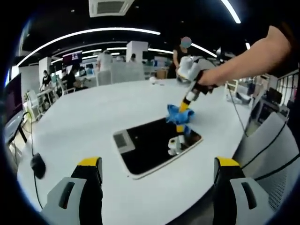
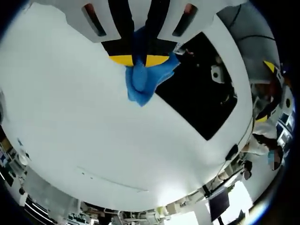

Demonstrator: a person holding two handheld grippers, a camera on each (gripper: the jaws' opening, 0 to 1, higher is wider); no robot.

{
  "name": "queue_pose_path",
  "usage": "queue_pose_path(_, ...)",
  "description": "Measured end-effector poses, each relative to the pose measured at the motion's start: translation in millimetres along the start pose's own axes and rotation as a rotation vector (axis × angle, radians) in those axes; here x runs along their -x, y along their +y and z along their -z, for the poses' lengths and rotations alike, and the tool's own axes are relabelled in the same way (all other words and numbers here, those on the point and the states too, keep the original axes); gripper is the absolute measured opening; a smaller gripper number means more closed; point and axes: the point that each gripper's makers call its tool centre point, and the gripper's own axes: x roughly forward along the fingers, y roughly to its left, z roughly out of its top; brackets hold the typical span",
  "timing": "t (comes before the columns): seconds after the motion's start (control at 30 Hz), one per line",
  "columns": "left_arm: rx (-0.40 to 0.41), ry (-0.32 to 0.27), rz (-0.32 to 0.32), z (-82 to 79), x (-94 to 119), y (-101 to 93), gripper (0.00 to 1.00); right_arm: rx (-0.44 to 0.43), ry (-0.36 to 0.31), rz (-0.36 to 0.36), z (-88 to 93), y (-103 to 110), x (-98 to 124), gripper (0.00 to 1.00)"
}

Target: Wipe the mirror surface with the cleaning cloth until all visible marks leave the cleaned area.

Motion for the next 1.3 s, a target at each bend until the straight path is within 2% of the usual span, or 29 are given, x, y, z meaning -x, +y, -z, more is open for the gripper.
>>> queue_pose_path(0.03, 0.067, 0.002, -0.021, 2.5, 1.2, 4.8, 0.99, -0.023, 0.009, 0.0, 0.0, 5.3, -2.3, 0.02)
queue_pose_path(0.07, 0.075, 0.014, -0.023, 5.0, 1.0, 7.1, 0.99, -0.02, 0.01, -0.003, -1.2, 9.3, -4.7, 0.02)
queue_pose_path(0.2, 0.018, 0.001, 0.001, 0.5, 0.3, 0.0, 0.99, 0.0, 0.029, 0.012, -4.4, 23.6, -11.9, 0.02)
queue_pose_path(0.33, 0.015, -0.014, 0.035, -1.9, -0.6, -5.6, 0.99, 0.01, 0.049, 0.065, -7.6, 21.6, -12.1, 0.02)
queue_pose_path(0.47, 0.021, -0.012, 0.023, -1.2, -0.2, -2.2, 0.99, 0.031, 0.059, 0.077, -9.7, 26.1, -9.8, 0.02)
queue_pose_path(0.6, 0.0, -0.02, 0.045, -3.0, -0.8, -7.3, 0.99, 0.034, 0.069, 0.081, -12.7, 28.7, -11.5, 0.02)
queue_pose_path(0.67, 0.006, -0.017, 0.044, -1.9, -1.2, -6.7, 0.99, 0.039, 0.077, 0.087, -13.6, 28.4, -14.3, 0.02)
queue_pose_path(0.7, 0.035, -0.011, 0.054, -0.2, -3.3, -8.7, 0.99, 0.038, 0.08, 0.09, -14.2, 28.4, -14.4, 0.02)
queue_pose_path(0.77, 0.038, 0.021, 0.082, 5.4, -4.3, -14.0, 0.99, 0.032, 0.083, 0.09, -15.2, 28.7, -13.5, 0.02)
queue_pose_path(0.87, 0.007, -0.004, 0.071, 0.5, -3.0, -11.9, 0.99, 0.006, 0.087, 0.086, -17.3, 30.4, -14.5, 0.02)
queue_pose_path(0.93, 0.004, 0.002, 0.062, 1.3, -2.9, -10.3, 0.99, 0.002, 0.089, 0.086, -18.0, 30.7, -15.3, 0.02)
queue_pose_path(1.03, 0.014, -0.022, 0.045, -2.0, -0.5, -4.6, 0.99, 0.005, 0.083, 0.082, -21.9, 36.7, -16.6, 0.02)
queue_pose_path(1.23, 0.022, -0.017, 0.041, -1.2, -0.9, -3.4, 0.99, 0.024, 0.069, 0.072, -32.4, 50.0, -22.1, 0.02)
queue_pose_path(1.3, 0.044, 0.004, 0.053, 1.4, -0.3, -5.0, 0.99, 0.036, 0.07, 0.069, -36.9, 55.3, -24.9, 0.02)
